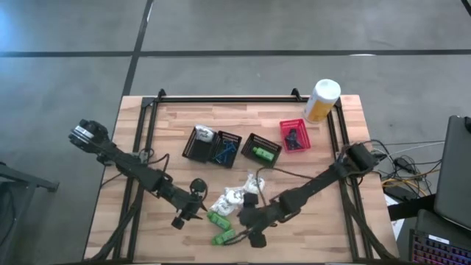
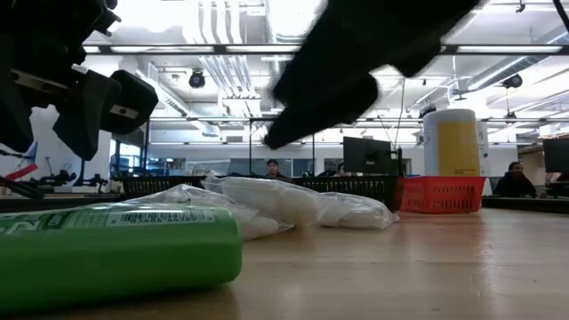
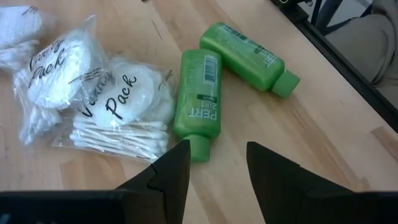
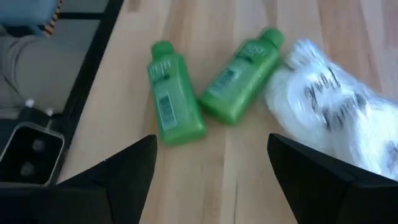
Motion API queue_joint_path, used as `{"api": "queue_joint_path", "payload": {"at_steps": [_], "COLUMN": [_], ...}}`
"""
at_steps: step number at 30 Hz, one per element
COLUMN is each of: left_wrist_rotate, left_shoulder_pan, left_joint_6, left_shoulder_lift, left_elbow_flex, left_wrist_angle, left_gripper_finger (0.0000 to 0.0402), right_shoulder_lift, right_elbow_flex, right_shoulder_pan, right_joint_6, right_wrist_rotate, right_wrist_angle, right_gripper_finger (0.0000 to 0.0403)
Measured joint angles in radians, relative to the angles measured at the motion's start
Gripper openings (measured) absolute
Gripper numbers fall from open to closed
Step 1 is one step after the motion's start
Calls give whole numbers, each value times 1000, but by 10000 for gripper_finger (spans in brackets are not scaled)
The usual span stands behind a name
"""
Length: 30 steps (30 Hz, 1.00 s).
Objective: Pick & Place Travel size toiletries
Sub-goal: Put the top left green shampoo into the right black bin
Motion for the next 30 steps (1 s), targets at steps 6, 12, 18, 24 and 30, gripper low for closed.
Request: {"api": "queue_joint_path", "payload": {"at_steps": [6, 12, 18, 24, 30], "left_wrist_rotate": [0, -7, -76, -86, -84], "left_shoulder_pan": [-1, -1, 1, 4, 4], "left_joint_6": [-1, 11, 11, -4, -10], "left_shoulder_lift": [0, 51, 149, 188, 190], "left_elbow_flex": [-1, -2, -2, 35, 54], "left_wrist_angle": [6, 39, 141, 145, 130], "left_gripper_finger": [162, 163, 163, 163, 163], "right_shoulder_lift": [55, 42, 41, 41, 41], "right_elbow_flex": [96, 93, 87, 83, 79], "right_shoulder_pan": [-1, -5, -7, -7, -7], "right_joint_6": [-19, -16, 6, 10, 14], "right_wrist_rotate": [-12, -8, -8, -7, -5], "right_wrist_angle": [-178, -168, -168, -169, -168], "right_gripper_finger": [278, 254, 248, 269, 292]}}
